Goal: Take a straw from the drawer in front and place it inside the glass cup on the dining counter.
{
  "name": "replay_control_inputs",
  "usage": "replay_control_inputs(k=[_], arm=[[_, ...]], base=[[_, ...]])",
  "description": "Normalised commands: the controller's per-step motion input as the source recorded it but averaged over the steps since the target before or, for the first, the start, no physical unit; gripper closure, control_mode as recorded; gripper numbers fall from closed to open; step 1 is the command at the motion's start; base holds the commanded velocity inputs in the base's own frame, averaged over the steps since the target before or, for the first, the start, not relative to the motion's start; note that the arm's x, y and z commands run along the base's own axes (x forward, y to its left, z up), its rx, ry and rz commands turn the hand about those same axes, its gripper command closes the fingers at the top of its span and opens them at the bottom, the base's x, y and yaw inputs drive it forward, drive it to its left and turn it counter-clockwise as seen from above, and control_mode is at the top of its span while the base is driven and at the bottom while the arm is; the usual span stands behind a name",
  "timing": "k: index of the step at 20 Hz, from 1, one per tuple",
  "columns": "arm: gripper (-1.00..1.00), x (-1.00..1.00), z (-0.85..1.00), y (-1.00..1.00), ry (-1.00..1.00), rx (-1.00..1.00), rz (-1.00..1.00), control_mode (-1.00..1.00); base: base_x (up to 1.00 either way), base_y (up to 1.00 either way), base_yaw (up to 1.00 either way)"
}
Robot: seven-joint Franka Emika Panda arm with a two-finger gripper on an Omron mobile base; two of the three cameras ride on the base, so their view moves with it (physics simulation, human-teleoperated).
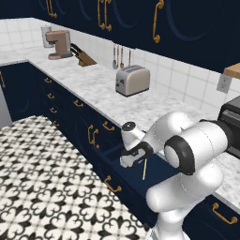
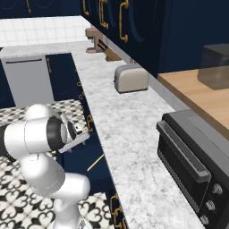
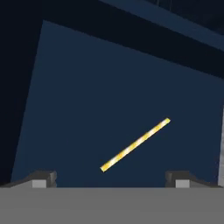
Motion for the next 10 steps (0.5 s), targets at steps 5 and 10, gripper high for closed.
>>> replay_control_inputs(k=[5,10], arm=[[-1.00,0.27,-0.65,-0.04,0.08,0.04,0.00,-1.00],[-1.00,0.00,-0.57,0.00,0.00,0.06,0.00,-1.00]], base=[[0.00,0.00,0.00],[0.00,0.00,0.00]])
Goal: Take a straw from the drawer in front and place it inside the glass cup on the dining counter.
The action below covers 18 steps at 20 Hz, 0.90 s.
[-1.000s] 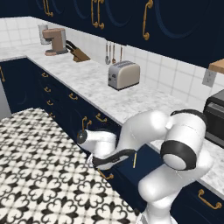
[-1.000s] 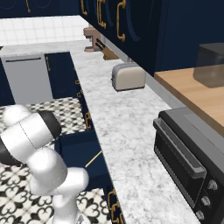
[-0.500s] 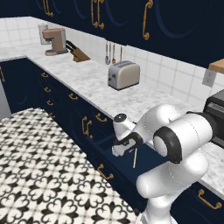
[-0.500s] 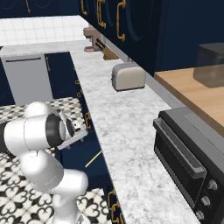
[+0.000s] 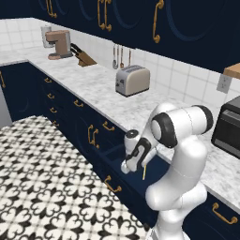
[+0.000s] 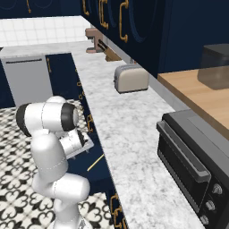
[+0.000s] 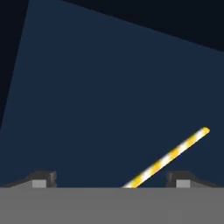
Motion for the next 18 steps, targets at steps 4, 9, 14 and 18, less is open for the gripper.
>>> replay_control_inputs(k=[4,9,14,18], arm=[[-1.00,0.01,-0.45,0.00,0.00,0.07,0.00,-1.00],[-1.00,0.00,-0.28,0.22,0.00,0.07,0.00,-1.00],[-1.00,-0.08,-0.04,0.53,0.00,0.07,0.00,-1.00],[-1.00,-0.53,0.08,0.91,0.00,0.05,-0.03,-1.00]], base=[[0.00,0.00,0.00],[0.00,0.00,0.00],[0.00,0.00,0.00],[0.00,0.00,0.00]])
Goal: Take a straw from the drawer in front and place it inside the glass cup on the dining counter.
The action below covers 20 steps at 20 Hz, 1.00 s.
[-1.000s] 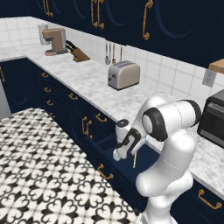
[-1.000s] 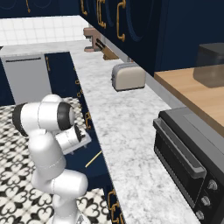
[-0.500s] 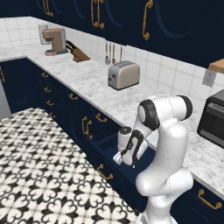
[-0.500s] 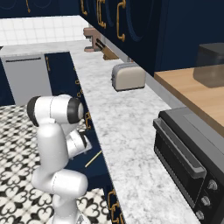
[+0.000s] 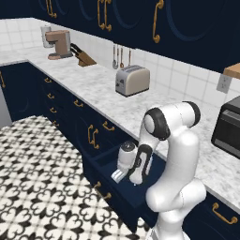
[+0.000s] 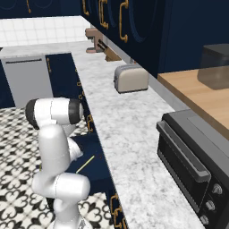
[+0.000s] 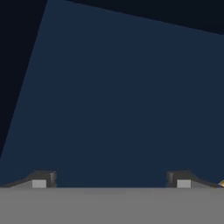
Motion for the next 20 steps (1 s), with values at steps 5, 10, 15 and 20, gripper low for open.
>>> replay_control_inputs(k=[5,10,15,20], arm=[[-1.00,-0.57,0.29,0.97,0.00,0.05,-0.12,-1.00],[-1.00,0.00,0.66,-0.07,0.02,0.05,-0.26,-1.00],[-1.00,0.24,0.32,-0.69,0.06,0.00,-0.32,-1.00],[-1.00,0.67,0.38,-0.36,0.10,0.05,-0.29,-1.00]], base=[[0.00,0.00,0.00],[0.00,0.00,0.00],[0.00,0.00,0.00],[0.00,0.00,0.00]])
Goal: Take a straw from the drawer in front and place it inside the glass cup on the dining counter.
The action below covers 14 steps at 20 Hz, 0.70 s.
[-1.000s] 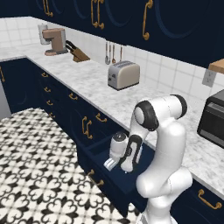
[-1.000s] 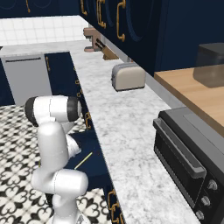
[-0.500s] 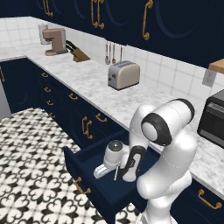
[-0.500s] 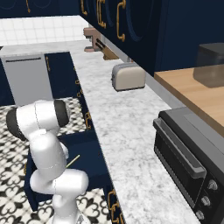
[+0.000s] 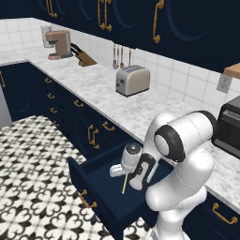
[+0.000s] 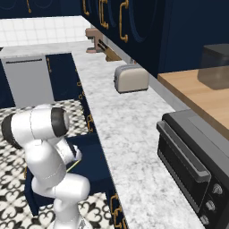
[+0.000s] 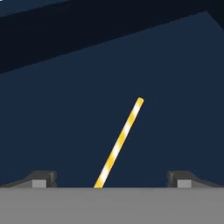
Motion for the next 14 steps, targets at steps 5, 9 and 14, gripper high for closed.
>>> replay_control_inputs(k=[5,9,14], arm=[[-1.00,0.46,-0.02,-0.12,0.22,0.10,-0.22,-1.00],[-1.00,0.45,-0.02,0.00,0.16,0.08,-0.16,-1.00],[-1.00,0.51,0.00,0.00,0.06,0.01,-0.14,-1.00]], base=[[0.00,0.00,0.00],[0.00,0.00,0.00],[0.00,0.00,0.00]])
